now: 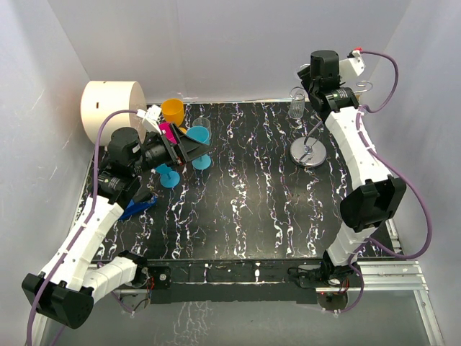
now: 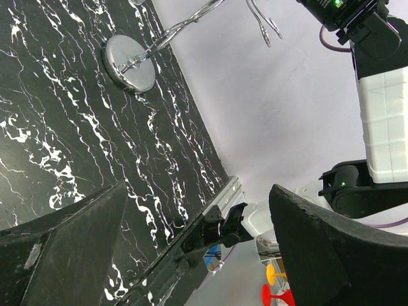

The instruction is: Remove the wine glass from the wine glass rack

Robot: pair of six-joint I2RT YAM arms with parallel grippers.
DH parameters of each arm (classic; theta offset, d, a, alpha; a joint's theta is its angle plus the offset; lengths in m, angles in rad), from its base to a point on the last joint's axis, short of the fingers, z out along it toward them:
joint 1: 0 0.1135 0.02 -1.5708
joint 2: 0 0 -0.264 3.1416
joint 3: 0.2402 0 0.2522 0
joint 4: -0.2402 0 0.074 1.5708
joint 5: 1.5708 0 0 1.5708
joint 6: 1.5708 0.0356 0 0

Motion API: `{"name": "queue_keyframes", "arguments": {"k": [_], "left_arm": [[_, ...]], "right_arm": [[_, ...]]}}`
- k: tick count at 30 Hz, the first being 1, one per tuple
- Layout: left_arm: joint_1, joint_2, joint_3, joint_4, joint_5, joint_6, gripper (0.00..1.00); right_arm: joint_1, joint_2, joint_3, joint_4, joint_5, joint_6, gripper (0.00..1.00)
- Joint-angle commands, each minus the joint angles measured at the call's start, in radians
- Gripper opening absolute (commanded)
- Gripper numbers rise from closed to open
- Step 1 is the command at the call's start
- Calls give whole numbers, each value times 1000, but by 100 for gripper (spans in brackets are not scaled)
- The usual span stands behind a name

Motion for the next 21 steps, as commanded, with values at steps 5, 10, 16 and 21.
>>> {"name": "queue_keyframes", "arguments": {"k": [5,10,16,21], "left_arm": [[-3,-21,8,3,30,16,92],[-3,-17,11,-2,32,20,92],[-2,-15,17,-10,32,28,92],[-2,-13,17,-8,32,27,92]], "right_arm": [[-17,24,-7,75,36,31,41],[-26,25,-25,93,27,60,39],[-31,24,-26,102,25,65,32],[-30,20,-29,112,23,68,23]]}}
